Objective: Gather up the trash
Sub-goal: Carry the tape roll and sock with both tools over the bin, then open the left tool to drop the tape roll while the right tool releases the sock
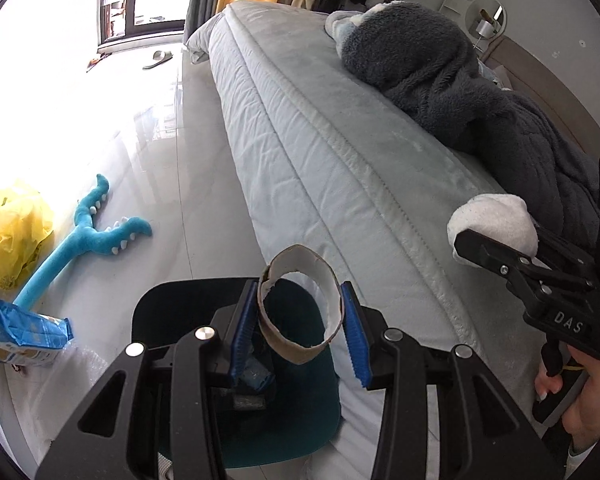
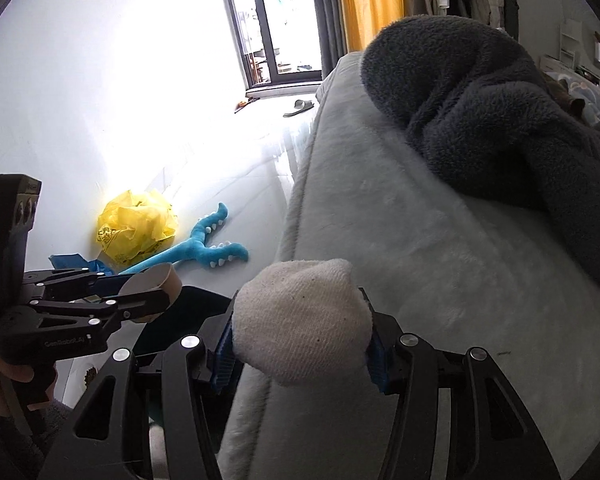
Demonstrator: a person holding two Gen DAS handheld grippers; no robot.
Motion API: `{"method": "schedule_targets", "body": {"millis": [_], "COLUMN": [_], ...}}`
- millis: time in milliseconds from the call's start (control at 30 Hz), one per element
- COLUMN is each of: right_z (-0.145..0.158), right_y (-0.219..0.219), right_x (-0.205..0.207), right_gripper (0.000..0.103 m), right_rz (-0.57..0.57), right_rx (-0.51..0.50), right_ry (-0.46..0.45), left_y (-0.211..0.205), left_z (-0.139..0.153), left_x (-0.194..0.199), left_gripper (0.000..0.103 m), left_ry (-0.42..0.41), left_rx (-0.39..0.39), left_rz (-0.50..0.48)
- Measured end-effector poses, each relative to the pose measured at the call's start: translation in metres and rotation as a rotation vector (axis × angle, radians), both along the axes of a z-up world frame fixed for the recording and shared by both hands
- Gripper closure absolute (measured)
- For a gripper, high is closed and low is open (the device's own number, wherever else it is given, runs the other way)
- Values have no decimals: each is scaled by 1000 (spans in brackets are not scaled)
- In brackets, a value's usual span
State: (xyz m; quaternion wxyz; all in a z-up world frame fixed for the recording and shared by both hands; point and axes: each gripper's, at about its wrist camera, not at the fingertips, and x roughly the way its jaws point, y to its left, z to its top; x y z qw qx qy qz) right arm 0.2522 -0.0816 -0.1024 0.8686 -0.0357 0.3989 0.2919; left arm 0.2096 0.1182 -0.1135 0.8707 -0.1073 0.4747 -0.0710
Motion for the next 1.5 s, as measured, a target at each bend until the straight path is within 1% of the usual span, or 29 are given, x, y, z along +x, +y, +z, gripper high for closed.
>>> {"method": "schedule_targets", "body": {"millis": [167, 333, 533, 800, 867, 900, 933, 967, 1000, 1067, 1267, 1367, 1500], "right_z": [-4, -4, -8, -16, -18, -20, -21, -23, -24, -28, -37, -41, -53], "right_y": [25, 36, 41, 56, 63, 66, 70, 74, 77, 83, 101, 109, 121], "right_x": [-21, -35, -47, -53, -54, -55, -56, -57, -58, -58, -54, -53, -51], "right_gripper": [49, 49, 49, 49, 49, 49, 49, 49, 49, 49, 49, 49, 49], "right_rz": [36, 37, 37, 55, 67, 73, 79, 86, 93, 104, 117, 119, 123], "right_rx": [-23, -16, -22, -34, -41, -44, -46, -50, -54, -56, -73, -80, -79], "right_ry": [-3, 0, 18, 39, 43, 47, 50, 52, 55, 64, 92, 107, 152], "left_y": [12, 18, 22, 31, 37, 40, 43, 46, 50, 56, 79, 90, 106], "left_z": [-19, -37, -66, -103, -110, -113, -115, -116, -116, -116, -99, -87, -71], "left_x": [-10, -21, -36, -49, -51, -52, -52, -54, -55, -57, -66, -72, -81], "left_gripper": [59, 59, 59, 58, 56, 53, 43, 38, 37, 31, 26, 23, 23], "left_ry": [50, 108, 186, 291, 310, 319, 327, 328, 327, 331, 280, 237, 189], "left_rx": [24, 31, 5, 10, -11, -19, -27, -33, -31, -39, -53, -39, -7], "left_rz": [13, 11, -14, -8, 4, 12, 18, 26, 34, 48, 92, 96, 122]}}
